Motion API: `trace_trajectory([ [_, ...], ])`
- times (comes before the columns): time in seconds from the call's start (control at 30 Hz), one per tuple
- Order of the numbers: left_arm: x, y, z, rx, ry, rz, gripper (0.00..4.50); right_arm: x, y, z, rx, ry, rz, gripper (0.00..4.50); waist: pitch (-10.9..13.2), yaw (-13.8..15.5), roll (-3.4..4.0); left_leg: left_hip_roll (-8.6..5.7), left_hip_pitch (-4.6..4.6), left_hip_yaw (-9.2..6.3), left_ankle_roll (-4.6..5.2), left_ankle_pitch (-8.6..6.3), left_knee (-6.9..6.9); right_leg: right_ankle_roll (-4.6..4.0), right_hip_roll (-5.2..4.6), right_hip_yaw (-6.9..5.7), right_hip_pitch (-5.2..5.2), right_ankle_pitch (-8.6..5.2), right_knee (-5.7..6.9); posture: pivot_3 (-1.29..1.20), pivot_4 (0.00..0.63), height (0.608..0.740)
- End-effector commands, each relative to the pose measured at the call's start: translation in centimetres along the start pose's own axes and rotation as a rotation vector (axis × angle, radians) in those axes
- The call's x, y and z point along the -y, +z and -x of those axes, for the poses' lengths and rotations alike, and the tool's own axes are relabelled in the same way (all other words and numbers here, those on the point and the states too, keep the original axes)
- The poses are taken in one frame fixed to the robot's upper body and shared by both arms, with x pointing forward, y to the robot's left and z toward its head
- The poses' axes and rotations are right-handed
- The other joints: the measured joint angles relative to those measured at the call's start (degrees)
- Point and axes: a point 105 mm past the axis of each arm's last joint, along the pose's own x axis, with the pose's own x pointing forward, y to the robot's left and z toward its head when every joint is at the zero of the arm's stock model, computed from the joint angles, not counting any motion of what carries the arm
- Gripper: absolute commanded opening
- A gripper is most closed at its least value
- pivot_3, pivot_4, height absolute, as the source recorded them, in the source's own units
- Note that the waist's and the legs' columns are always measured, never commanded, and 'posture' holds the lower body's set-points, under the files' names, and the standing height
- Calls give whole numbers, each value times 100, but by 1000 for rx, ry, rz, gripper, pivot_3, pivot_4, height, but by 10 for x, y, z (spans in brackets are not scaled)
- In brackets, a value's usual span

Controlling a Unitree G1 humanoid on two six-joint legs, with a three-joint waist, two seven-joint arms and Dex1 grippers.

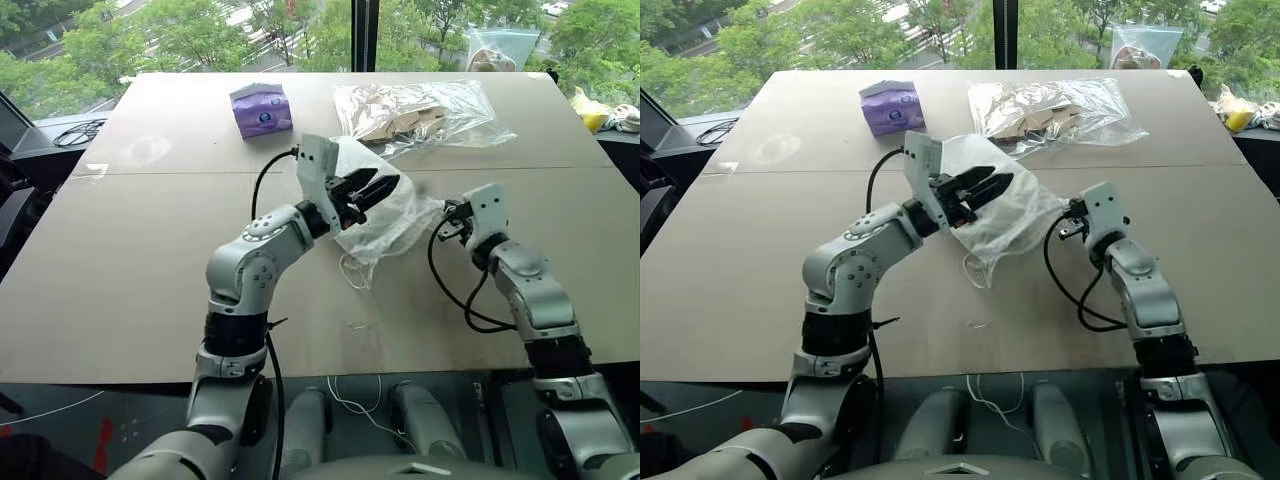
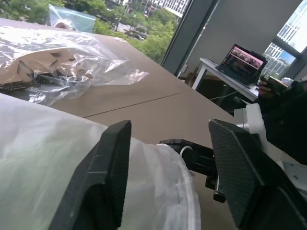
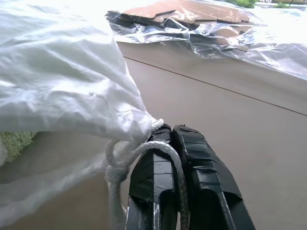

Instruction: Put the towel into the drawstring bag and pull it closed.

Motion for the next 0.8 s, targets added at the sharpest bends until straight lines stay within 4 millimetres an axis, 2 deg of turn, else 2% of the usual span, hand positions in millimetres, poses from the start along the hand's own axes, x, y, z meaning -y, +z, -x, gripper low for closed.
trace_trajectory([
  [0.03, 20, 18, 20, 34, -159, -22, 3435, 6, 15, -1, 57, -27, 6, 0, 0, 1, 0, 0, 0, 0, 0, 0, -1, 0, 0, 0, 0, 0, 0, 0, 150, 740],
  [0.1, 22, 11, 31, -30, -204, -35, 3435, 7, 15, -1, 58, -29, 5, 0, 0, -4, 1, 0, 1, -1, 0, 0, -3, -1, 0, -1, 0, 0, 1, 0, 150, 740],
  [0.2, 23, -10, 44, -168, -228, -69, 3435, 8, 15, 0, 57, -32, 3, 0, 0, 3, 1, 0, 0, 0, 0, 0, -2, 1, -1, -1, 0, -1, 1, 0, 150, 740],
  [0.37, 19, -60, 62, -381, -229, -175, 3435, 7, 15, -1, 56, -31, -1, 0, 0, 24, 1, -1, 0, 2, 0, 0, 0, 0, -3, 1, 1, -5, 0, 0, 150, 740],
  [0.57, 24, -92, 62, -459, -248, -220, 3435, 6, 15, -2, 55, -24, -2, 0, 0, 19, 1, 0, 1, 1, 0, 0, 1, -15, -3, 0, 1, -13, 0, 0, 150, 740],
  [0.8, 17, -114, 50, -469, -158, -259, 3435, 7, 15, -1, 54, -24, -1, 0, 0, 18, 3, 0, 1, 2, 0, 0, 1, -7, -3, 0, 1, -8, 1, 0, 150, 740],
])
